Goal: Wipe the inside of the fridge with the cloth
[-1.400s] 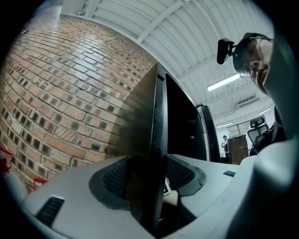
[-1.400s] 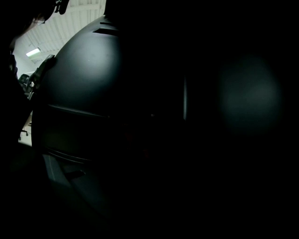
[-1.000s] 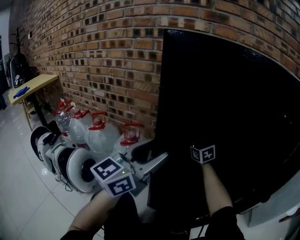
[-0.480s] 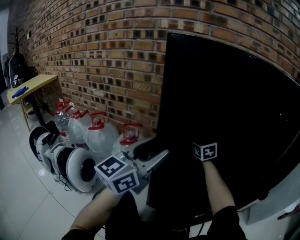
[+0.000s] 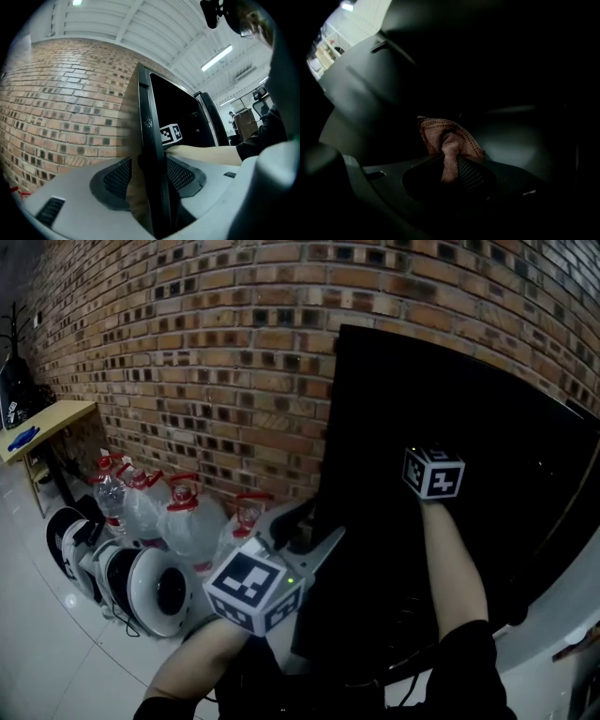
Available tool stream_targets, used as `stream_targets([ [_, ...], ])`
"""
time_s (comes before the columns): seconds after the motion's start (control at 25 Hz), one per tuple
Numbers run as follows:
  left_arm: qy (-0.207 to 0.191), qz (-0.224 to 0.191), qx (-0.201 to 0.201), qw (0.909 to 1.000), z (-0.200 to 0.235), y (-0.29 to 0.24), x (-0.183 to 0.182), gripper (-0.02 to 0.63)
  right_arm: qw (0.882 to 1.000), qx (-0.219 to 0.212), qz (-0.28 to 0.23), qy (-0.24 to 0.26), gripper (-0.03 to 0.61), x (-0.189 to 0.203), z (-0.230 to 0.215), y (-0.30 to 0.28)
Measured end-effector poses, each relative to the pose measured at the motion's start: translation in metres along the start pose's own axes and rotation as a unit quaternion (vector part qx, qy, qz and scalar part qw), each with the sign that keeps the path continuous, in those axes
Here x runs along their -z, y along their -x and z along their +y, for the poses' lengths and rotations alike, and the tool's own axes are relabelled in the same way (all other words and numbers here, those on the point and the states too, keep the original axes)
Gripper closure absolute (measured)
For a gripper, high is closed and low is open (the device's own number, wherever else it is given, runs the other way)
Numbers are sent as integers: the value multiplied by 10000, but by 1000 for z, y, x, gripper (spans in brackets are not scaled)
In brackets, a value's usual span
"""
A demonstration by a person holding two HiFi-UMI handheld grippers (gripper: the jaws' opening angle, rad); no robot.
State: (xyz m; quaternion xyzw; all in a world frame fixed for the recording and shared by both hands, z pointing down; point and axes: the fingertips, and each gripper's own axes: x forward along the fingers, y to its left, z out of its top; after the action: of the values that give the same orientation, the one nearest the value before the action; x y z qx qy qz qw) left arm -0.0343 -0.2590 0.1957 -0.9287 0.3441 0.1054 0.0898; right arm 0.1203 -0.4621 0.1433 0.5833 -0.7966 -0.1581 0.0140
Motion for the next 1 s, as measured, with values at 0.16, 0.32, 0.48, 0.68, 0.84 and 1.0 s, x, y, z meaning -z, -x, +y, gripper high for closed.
stream_targets([
  [0.16,246,-147,-106,9995,5,-6,0,376,9961,414,-431,-646,503,-34,-17,-18],
  [0.32,377,-153,-154,9991,3,-4,5,376,9951,615,-458,-621,503,-58,-22,-34],
  [0.48,763,-72,-70,9970,1,-8,14,374,9956,839,-283,-300,503,-69,-26,-49],
  [0.68,753,-94,-219,9969,5,-10,13,374,9941,1063,-235,0,503,-72,-22,-57],
  [0.84,745,-102,-343,9966,6,-9,12,377,9933,1127,-153,212,503,-70,-26,-53],
  [1.0,729,-97,-376,9966,7,-10,13,379,9912,1307,-134,181,503,-67,-49,-36],
])
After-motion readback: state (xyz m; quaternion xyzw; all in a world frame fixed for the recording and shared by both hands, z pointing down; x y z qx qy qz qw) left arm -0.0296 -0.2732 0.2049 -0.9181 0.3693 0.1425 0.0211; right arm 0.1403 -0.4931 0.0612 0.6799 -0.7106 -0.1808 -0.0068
